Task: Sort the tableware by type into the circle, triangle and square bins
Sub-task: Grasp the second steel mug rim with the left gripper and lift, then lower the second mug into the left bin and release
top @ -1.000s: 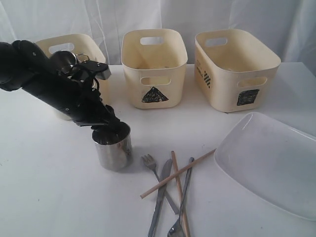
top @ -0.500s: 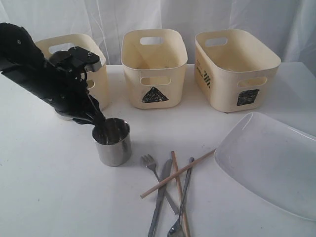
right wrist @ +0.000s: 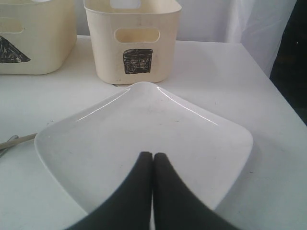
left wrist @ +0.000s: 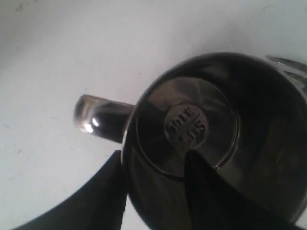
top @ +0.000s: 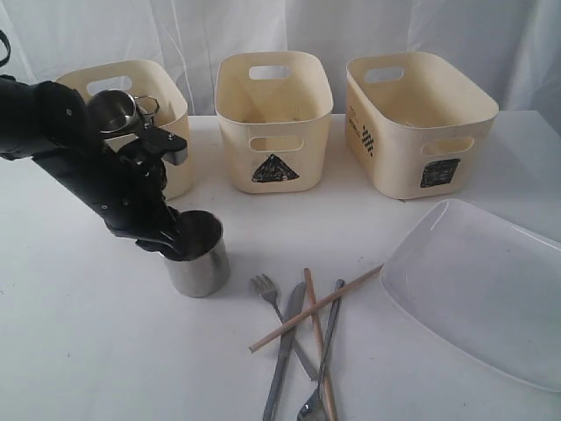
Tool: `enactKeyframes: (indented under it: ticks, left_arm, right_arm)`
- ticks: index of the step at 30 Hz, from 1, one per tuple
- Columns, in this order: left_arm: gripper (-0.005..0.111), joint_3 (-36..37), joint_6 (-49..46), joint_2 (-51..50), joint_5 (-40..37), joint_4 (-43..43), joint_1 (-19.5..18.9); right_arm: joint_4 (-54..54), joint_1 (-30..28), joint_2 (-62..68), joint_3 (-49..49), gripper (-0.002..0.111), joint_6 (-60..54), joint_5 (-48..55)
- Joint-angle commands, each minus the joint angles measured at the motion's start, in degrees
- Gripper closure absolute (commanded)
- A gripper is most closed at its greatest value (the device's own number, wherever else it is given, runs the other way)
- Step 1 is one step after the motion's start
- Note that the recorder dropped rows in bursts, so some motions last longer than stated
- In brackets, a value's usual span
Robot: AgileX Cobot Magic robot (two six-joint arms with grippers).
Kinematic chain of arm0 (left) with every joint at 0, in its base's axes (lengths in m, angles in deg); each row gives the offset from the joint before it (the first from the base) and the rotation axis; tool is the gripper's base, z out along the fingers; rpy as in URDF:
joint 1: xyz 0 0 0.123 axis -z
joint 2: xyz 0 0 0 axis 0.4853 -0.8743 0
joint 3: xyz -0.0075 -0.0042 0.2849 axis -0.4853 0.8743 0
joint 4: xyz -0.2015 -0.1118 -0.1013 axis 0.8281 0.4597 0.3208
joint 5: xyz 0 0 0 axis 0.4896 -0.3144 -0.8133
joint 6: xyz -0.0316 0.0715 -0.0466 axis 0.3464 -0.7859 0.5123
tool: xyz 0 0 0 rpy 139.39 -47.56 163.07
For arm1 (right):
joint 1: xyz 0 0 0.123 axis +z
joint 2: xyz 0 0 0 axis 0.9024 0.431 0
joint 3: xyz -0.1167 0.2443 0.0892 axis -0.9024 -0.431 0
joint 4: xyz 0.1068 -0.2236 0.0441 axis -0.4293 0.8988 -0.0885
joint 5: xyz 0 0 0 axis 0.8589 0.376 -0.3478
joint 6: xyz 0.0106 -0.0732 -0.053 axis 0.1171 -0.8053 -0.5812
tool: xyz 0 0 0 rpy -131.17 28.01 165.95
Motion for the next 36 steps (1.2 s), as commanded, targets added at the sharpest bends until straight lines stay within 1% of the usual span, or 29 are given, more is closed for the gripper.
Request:
enactKeyframes:
  ticks: [1,4,5,6,8,11,13,15,17,18,19,21,24,25,28,31,33,34,36]
  left_arm:
    - [0.074,0.41,0.29,-0.27,-1.43,-0.45,0.35]
    - [0.096,0.41,0.43,0.71,-1.56,-4.53,0.24]
    - [0.103,0.30,0.43,1.20,-2.07,-6.70,0.24]
    - [0.107,0.30,0.43,2.16,-2.95,-8.48,0.14]
    - [0.107,0.30,1.92,4.54,-4.66,-13.22,-0.16]
    - [0.107,0.30,8.01,10.58,-5.86,-23.61,-0.89]
    - [0.107,0.30,12.37,15.64,-4.77,-29.86,-1.59]
    - [0.107,0.30,18.66,20.26,-1.69,-36.14,-2.71]
    - [0.107,0.30,25.15,24.65,4.54,-40.47,-4.37]
    - [0.107,0.30,27.11,26.06,7.71,-41.50,-5.10]
    - [0.107,0.30,28.85,27.38,12.73,-41.52,-6.11]
    - [0.107,0.30,29.11,28.56,20.33,-41.52,-7.86]
    - [0.107,0.30,29.11,27.81,31.17,-41.52,-9.68]
    - [0.107,0.30,28.72,26.88,35.37,-41.52,-10.28]
    - [0.107,0.30,27.49,22.88,43.89,-41.52,-12.10]
    - [0.107,0.30,23.82,16.13,53.70,-39.73,-14.12]
    - [0.107,0.30,19.31,11.26,60.30,-38.22,-15.32]
    - [0.107,0.07,16.90,8.61,62.99,-37.84,-15.74]
    - [0.105,-0.92,15.94,4.06,63.97,-37.68,-16.31]
  right_arm:
    - [0.00,-0.37,-0.38,-0.10,0.108,-0.45,-0.21]
    - [0.00,-0.37,-0.38,-0.10,0.108,-0.45,-0.21]
    - [0.00,-0.37,-0.38,-0.10,0.108,-0.45,-0.21]
    - [0.00,-0.37,-0.38,-0.10,0.108,-0.45,-0.21]
    - [0.00,-0.37,-0.38,-0.10,0.108,-0.45,-0.21]
    - [0.00,-0.37,-0.38,-0.10,0.108,-0.45,-0.21]
    - [0.00,-0.37,-0.38,-0.10,0.108,-0.45,-0.21]
    - [0.00,-0.37,-0.38,-0.10,0.108,-0.45,-0.21]
    - [0.00,-0.37,-0.38,-0.10,0.108,-0.45,-0.21]
    - [0.00,-0.37,-0.38,-0.10,0.108,-0.45,-0.21]
    - [0.00,-0.37,-0.38,-0.10,0.108,-0.45,-0.21]
    - [0.00,-0.37,-0.38,-0.10,0.108,-0.45,-0.21]
    - [0.00,-0.37,-0.38,-0.10,0.108,-0.45,-0.21]
    - [0.00,-0.37,-0.38,-0.10,0.108,-0.45,-0.21]
    - [0.00,-0.37,-0.38,-0.10,0.108,-0.45,-0.21]
    - [0.00,-0.37,-0.38,-0.10,0.108,-0.45,-0.21]
    - [0.00,-0.37,-0.38,-0.10,0.108,-0.45,-0.21]
    - [0.00,-0.37,-0.38,-0.10,0.108,-0.45,-0.21]
    - [0.00,-0.37,-0.38,-0.10,0.108,-0.45,-0.21]
